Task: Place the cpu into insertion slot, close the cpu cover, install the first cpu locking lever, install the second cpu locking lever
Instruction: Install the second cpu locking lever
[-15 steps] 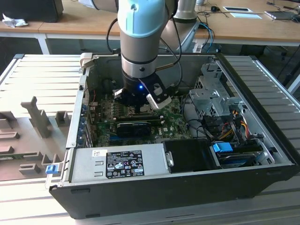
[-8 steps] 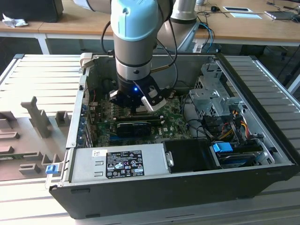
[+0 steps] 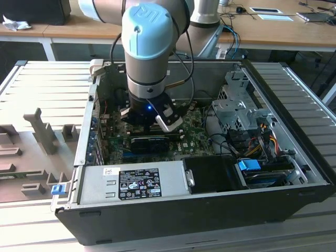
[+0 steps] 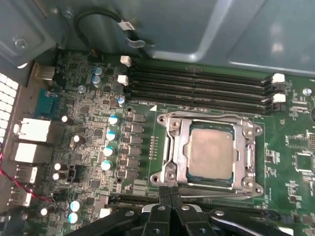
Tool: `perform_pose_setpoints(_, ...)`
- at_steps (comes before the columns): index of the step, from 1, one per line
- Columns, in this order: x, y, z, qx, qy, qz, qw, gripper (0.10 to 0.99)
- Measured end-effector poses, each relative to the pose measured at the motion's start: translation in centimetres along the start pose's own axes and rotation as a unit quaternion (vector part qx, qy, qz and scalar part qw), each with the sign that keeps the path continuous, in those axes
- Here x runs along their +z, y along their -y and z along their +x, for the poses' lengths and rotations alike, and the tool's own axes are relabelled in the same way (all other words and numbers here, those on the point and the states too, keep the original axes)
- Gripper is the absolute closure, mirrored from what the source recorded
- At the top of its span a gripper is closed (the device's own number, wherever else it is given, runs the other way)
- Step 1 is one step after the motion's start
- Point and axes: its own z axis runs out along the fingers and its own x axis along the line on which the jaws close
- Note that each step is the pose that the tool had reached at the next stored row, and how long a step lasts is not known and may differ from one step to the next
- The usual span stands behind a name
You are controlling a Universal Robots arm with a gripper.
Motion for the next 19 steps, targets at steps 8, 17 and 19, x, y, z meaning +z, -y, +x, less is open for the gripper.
perform_pose_setpoints(8, 0.32, 0.69, 0.71, -0.001, 0.0035, -0.0295, 0.9996, 0.980)
perform_pose_setpoints(17, 1.09, 0.87, 0.82, 0.000, 0.0057, -0.0467, 0.9989, 0.980)
perform_pose_setpoints(19, 1.20, 0.89, 0.91, 0.000, 0.0059, -0.0490, 0.9988, 0.980)
